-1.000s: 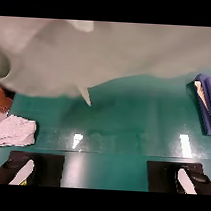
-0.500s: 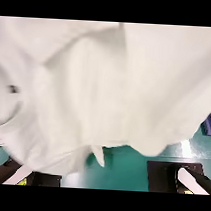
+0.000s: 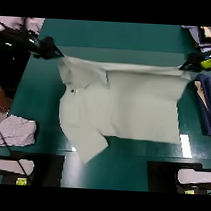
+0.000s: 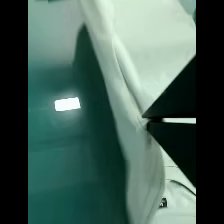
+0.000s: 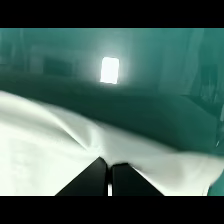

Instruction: Fold the shirts.

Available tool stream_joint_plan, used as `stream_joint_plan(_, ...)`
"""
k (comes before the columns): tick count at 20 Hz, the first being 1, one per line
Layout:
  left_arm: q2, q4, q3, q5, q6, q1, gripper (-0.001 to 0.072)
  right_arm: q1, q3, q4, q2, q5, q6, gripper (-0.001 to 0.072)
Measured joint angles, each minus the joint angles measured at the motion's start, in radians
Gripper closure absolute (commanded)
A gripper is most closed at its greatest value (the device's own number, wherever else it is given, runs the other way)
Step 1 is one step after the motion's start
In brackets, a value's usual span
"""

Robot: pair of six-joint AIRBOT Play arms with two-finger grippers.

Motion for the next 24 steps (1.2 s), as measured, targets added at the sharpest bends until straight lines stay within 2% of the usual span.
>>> stream_joint_plan(4, -0.104, 0.005, 0.017, 0.214, 0.024, -0.044, 0.0681, 0.010, 0.110, 0.010, -0.153, -0.079, -0.007, 0.0698)
stream_joint_plan(7, -0.129, 0.016, 0.036, 0.280, 0.059, -0.052, 0.0682, 0.006, 0.192, -0.001, -0.208, -0.109, -0.018, 0.0699)
stream_joint_plan(11, -0.140, 0.060, 0.036, 0.183, 0.100, -0.065, 0.0683, 0.006, 0.198, -0.065, -0.217, -0.072, -0.045, 0.0699)
stream_joint_plan(14, -0.143, 0.130, -0.009, 0.098, 0.100, -0.085, 0.0683, 0.023, 0.079, -0.136, -0.172, -0.048, -0.061, 0.0698)
stream_joint_plan(18, -0.144, 0.183, -0.097, 0.052, 0.097, -0.104, 0.0680, 0.040, -0.110, -0.176, -0.107, -0.085, -0.070, 0.0697)
stream_joint_plan(19, -0.145, 0.193, -0.114, 0.045, 0.096, -0.106, 0.0674, 0.044, -0.147, -0.182, -0.095, -0.097, -0.071, 0.0617)
stream_joint_plan(20, -0.145, 0.206, -0.129, 0.041, 0.092, -0.108, 0.0425, 0.045, -0.179, -0.184, -0.084, -0.108, -0.071, 0.0313)
stream_joint_plan(21, -0.144, 0.222, -0.138, 0.040, 0.080, -0.108, 0.0132, 0.046, -0.202, -0.193, -0.076, -0.119, -0.072, 0.0254)
stream_joint_plan(22, -0.144, 0.233, -0.145, 0.035, 0.066, -0.106, 0.0210, 0.047, -0.219, -0.196, -0.071, -0.122, -0.073, 0.0259)
stream_joint_plan(24, -0.138, 0.251, -0.154, 0.003, 0.048, -0.104, 0.0230, 0.048, -0.230, -0.192, -0.061, -0.113, -0.073, 0.0262)
